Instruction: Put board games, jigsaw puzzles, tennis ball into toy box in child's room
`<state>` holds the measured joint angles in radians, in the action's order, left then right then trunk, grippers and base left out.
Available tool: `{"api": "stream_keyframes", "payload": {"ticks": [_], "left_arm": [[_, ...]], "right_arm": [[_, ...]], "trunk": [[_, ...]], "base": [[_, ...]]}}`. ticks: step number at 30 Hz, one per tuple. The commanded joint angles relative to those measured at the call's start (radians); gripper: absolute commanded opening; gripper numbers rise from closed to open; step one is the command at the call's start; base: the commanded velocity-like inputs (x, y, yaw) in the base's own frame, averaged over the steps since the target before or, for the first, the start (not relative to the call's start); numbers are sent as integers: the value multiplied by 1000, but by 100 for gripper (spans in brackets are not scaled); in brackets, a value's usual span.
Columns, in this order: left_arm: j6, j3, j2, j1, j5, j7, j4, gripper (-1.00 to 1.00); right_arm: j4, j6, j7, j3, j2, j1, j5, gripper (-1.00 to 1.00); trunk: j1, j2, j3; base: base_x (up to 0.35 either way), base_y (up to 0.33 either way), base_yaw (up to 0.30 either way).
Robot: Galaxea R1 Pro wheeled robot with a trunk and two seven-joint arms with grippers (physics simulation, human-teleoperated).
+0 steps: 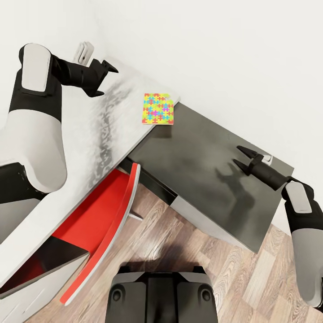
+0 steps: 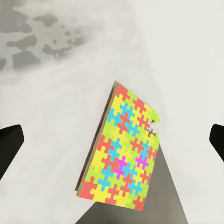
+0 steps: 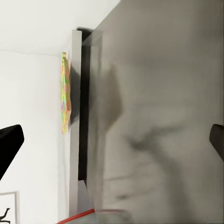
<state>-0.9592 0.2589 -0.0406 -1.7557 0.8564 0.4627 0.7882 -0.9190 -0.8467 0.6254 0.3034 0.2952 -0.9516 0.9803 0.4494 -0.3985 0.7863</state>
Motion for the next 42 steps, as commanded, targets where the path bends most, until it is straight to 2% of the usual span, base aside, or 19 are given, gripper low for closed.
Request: {"api": "stream_keyframes", "payload": {"ticks": [1, 17, 33, 36, 42], "left_arm": [[-3, 4, -1, -1, 10, 10, 0, 100], [-1, 1, -3, 2, 10, 10, 1, 100], [-1, 1, -10, 4, 11, 10, 0, 100], [-1, -1, -12, 6, 18, 10, 0, 100], [2, -7, -16, 10, 53, 13, -1, 100]], "right_arm": [[5, -6, 2, 2, 2, -1, -1, 100], [39, 12, -6, 3, 14, -2, -1, 100], [69, 23, -10, 3, 23, -4, -1, 100], [73, 24, -10, 3, 28, -10, -2, 100], [94, 26, -10, 3, 37, -19, -2, 100]], "trunk": [[1, -2, 1], [1, -2, 1], [1, -2, 1], [1, -2, 1], [1, -2, 1]], "base": [[0, 0, 3], [0, 0, 24], [0, 0, 232], [0, 0, 286], [0, 0, 288]]}}
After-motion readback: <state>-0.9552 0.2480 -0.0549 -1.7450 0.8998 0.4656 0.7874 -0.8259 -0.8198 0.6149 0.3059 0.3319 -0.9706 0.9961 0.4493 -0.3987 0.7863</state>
